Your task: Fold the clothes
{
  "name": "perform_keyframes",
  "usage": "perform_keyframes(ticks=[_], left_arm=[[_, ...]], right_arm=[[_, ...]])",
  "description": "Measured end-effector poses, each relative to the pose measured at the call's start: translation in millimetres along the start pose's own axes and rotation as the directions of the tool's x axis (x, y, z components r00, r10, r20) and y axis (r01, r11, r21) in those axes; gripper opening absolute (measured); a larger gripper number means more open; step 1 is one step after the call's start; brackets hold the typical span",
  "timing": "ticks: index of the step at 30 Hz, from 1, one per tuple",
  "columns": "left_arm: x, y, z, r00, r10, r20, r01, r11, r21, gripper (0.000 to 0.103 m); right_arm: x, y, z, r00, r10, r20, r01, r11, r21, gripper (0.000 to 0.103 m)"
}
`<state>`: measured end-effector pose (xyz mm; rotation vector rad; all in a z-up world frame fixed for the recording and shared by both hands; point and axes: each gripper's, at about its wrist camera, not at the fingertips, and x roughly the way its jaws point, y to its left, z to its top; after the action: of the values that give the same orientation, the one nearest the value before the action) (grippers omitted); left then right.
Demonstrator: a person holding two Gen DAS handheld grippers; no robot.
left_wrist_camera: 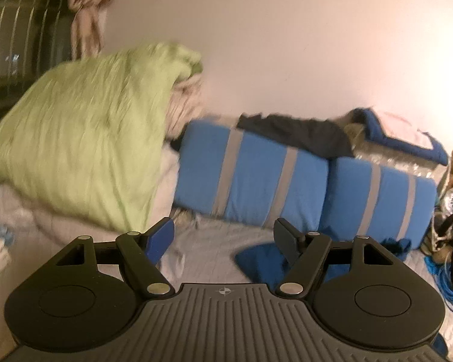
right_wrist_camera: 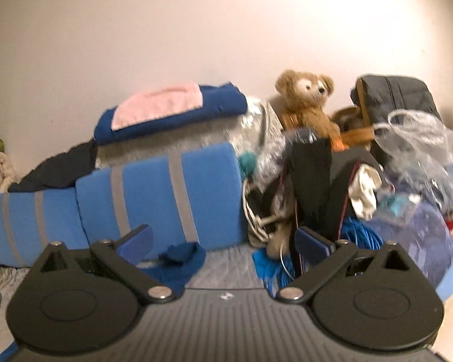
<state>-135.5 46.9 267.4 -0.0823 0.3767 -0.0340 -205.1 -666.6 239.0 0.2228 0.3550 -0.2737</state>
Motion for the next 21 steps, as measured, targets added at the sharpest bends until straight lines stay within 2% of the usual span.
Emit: perform_keyframes(ticks=[3, 6, 10, 15, 21], left_arm=[[5.8, -9.2, 9.2, 0.997, -0.05, 0.057, 0.049, 0.999, 0.015, 0.08], [22.3, -21.3, 18.0, 0.991, -0.096, 0.09, 0.093, 0.995, 0.033, 0.08], [56.1, -36.4, 27.1, 0.986, -0.11, 0.129, 0.104, 0.993, 0.057, 0.08], [99.2, -47.8, 38.2, 0.978, -0.116, 0.175, 0.108, 0.993, 0.057, 0.08], [144.8, -69.3, 32.4, 0.982, -0.072, 0.174, 0.066, 0.997, 0.039, 0.081]], right_arm=[[6.1, 3.5, 14.7, 1.0, 0.012, 0.008, -0.012, 1.0, 0.001, 0.103], [14.8, 4.8, 26.2, 0.999, 0.029, 0.017, -0.03, 0.999, 0.017, 0.103], [27.6, 7.7, 39.9, 0.998, 0.031, 0.054, -0.032, 0.999, 0.012, 0.103], [55.2, 11.8, 55.8, 0.989, -0.055, 0.134, 0.058, 0.998, -0.02, 0.103], [89.4, 10.4, 65.0, 0.976, -0.1, 0.194, 0.097, 0.995, 0.025, 0.103]])
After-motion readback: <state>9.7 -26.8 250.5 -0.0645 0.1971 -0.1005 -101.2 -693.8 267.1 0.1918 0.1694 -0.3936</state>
